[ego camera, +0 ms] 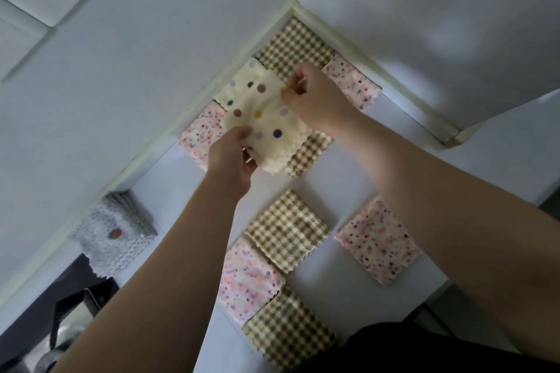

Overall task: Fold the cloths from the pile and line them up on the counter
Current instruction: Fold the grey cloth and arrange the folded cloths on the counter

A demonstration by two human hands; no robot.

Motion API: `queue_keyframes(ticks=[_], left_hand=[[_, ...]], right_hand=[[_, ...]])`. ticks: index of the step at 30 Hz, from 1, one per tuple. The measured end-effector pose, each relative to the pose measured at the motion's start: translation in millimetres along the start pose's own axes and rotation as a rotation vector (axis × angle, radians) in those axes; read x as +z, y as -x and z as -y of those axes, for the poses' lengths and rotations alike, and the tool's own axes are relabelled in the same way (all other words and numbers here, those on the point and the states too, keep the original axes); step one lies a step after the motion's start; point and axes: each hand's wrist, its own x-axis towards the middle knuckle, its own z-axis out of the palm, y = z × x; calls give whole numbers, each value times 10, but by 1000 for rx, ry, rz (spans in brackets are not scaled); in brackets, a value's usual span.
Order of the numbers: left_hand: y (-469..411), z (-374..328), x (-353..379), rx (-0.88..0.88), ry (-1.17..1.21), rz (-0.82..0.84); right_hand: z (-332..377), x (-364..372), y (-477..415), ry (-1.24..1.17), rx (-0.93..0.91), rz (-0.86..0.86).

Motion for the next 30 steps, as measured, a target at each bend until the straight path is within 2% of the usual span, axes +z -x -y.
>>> queue_keyframes(ticks=[7,10,13,15,17,18,19,23,30], left_hand=[[-373,-374,5,115,-76,-109],[-551,-434,-18,182,-135,-213],[-615,-402,-30,312,-344,-351],[-553,-322,-58,593,-651,-420],[-523,-244,-123,1006,-939,-408],[-542,-214,-149,1144,-1069,-374],[-581,-193,-167,1199,-1190,-331],[-675,-149,-150,969,-1464,-218],[-680,-201,-29,764,-1521,-157]], right_hand=[[223,272,-650,196,-198,-28],[237,360,-832,244,-242,-39],[205,417,-908,291,-229,7],[167,430,-903,328,-216,35],[143,429,-879,364,-230,33],[136,427,-869,379,-241,33],[135,431,-862,396,-247,38],[120,437,-851,531,-291,73],[62,458,-773,844,-233,147]])
